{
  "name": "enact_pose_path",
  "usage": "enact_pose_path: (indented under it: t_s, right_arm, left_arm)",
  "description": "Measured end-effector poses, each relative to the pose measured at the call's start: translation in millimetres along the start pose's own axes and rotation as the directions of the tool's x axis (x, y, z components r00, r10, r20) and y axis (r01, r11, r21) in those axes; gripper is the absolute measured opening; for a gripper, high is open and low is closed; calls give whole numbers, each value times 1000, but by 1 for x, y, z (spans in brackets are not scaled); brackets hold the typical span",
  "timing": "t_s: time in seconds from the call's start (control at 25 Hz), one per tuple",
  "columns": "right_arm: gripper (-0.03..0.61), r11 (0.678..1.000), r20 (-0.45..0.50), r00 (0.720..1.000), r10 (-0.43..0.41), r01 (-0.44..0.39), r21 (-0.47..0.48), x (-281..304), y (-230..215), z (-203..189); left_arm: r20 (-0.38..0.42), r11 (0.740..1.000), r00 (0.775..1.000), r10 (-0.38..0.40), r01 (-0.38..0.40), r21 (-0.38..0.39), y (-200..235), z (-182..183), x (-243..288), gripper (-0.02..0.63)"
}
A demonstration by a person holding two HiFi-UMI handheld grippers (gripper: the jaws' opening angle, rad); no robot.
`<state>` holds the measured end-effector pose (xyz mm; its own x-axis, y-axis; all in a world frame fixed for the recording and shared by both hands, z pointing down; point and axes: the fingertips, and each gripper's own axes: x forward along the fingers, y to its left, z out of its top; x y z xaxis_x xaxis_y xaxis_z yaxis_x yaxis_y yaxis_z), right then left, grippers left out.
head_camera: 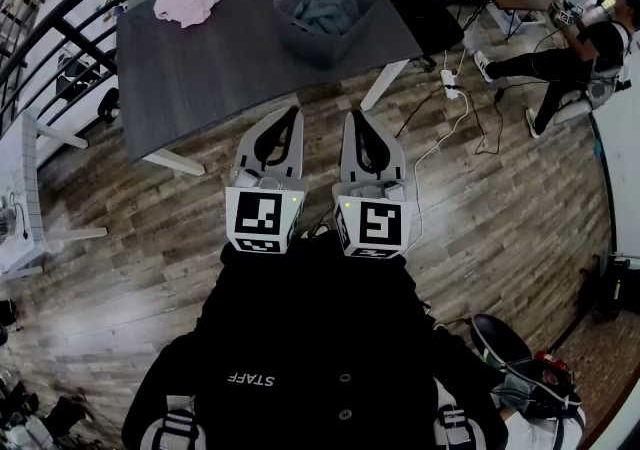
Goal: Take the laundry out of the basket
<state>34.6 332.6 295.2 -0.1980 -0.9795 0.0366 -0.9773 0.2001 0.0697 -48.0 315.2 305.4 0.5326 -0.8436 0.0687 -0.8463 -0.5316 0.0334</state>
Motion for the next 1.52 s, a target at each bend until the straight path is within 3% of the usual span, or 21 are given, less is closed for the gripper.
enact_pose_path:
  t_s: [0.6,1.12,1.52]
  right_arm:
    - [14,1000,2,1000,-16,16,21,13,21,-9]
    - [14,984,-72,982,-175,177,24,7,2,-37]
    - [15,987,-81,985,-155,157,22,33,3,-46]
  left_arm:
    - [-8,1000,1000,5,-5,-21,32,-16,-10,0]
    - [-67,993,995,76,-81,-86,93,-56,-49,0]
    - [-76,993,995,68,-75,-94,104,-63,-27,1]
